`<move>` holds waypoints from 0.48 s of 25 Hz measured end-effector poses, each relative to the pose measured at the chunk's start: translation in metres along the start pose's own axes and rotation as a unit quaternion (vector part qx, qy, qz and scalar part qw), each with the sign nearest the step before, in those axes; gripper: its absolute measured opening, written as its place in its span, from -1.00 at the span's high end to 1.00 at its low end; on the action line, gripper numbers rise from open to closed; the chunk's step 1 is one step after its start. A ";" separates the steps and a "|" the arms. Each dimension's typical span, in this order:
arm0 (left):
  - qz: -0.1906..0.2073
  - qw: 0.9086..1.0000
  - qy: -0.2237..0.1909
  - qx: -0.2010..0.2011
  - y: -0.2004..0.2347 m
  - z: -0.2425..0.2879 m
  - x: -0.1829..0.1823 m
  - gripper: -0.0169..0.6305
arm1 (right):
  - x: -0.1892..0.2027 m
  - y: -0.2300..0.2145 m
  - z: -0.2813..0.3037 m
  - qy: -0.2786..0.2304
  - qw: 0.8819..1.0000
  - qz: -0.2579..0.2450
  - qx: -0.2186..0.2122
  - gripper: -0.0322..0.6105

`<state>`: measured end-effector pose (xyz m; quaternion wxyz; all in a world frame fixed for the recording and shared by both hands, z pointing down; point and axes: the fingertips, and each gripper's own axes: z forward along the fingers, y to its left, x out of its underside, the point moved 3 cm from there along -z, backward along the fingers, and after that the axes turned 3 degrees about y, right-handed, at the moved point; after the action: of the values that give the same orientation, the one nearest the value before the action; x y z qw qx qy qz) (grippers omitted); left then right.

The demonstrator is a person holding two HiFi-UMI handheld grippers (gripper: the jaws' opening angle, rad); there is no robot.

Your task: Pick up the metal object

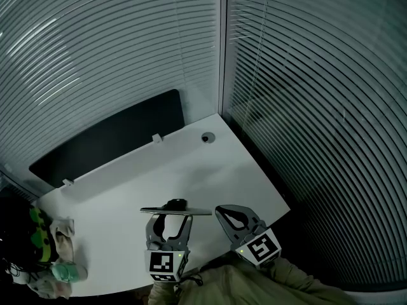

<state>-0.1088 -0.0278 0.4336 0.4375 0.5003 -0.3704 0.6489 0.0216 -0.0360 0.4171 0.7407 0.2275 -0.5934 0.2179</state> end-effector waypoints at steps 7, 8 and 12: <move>-0.005 1.000 0.004 -0.002 -0.001 -0.003 0.002 0.10 | -0.001 -0.001 -0.003 -0.003 1.000 0.000 0.002 0.89; -0.005 1.000 0.003 -0.002 -0.001 -0.004 0.002 0.10 | -0.002 0.000 -0.003 -0.004 1.000 0.000 0.002 0.89; -0.005 1.000 0.005 -0.004 0.000 -0.002 0.006 0.10 | 0.005 -0.002 -0.003 0.001 1.000 0.006 0.004 0.89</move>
<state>-0.1100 -0.0245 0.4384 0.4447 0.4968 -0.3682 0.6480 0.0259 -0.0353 0.4214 0.7393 0.2265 -0.5929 0.2249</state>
